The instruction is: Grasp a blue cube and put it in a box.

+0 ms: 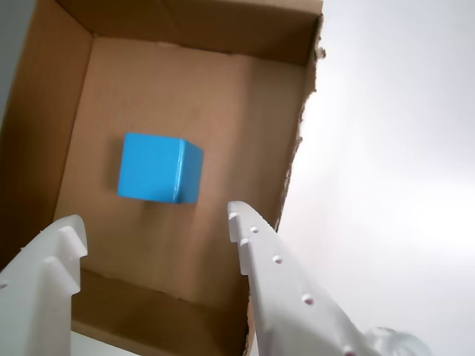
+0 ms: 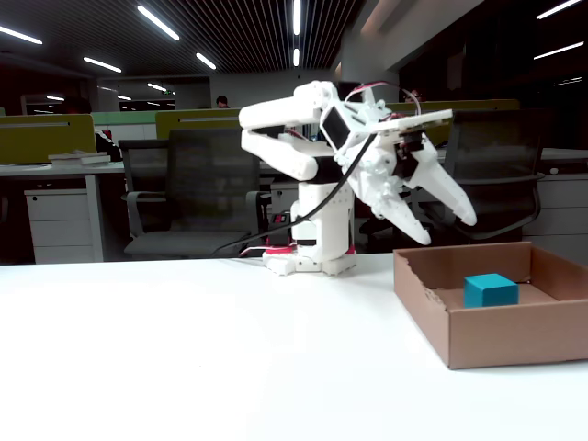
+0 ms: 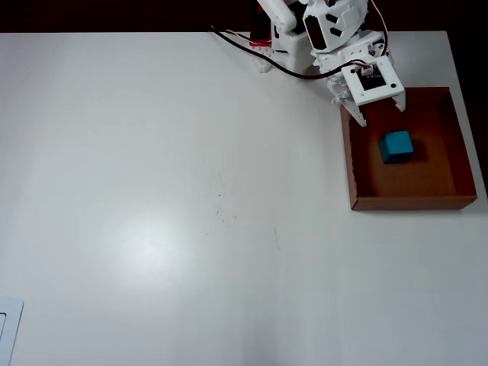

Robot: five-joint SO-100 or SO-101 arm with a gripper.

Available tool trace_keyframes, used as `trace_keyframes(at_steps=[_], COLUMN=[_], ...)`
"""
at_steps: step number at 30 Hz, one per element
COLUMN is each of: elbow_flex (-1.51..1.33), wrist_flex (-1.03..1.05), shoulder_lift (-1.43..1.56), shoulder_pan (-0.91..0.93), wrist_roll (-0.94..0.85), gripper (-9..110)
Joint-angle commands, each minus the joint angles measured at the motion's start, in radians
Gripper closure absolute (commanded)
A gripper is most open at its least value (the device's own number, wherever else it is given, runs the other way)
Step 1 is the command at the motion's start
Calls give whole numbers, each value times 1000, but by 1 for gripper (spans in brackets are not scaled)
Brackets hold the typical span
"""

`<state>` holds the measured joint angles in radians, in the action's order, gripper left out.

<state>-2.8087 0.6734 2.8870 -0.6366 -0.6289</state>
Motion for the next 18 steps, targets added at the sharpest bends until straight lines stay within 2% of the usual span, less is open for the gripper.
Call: trace_keyframes(at_steps=[1,18], elbow_flex=[6,-161], wrist_flex=[6,146], shoulder_lift=[38,272], shoulder_pan=[-11,21], wrist_roll=[3,8], gripper=[78,79])
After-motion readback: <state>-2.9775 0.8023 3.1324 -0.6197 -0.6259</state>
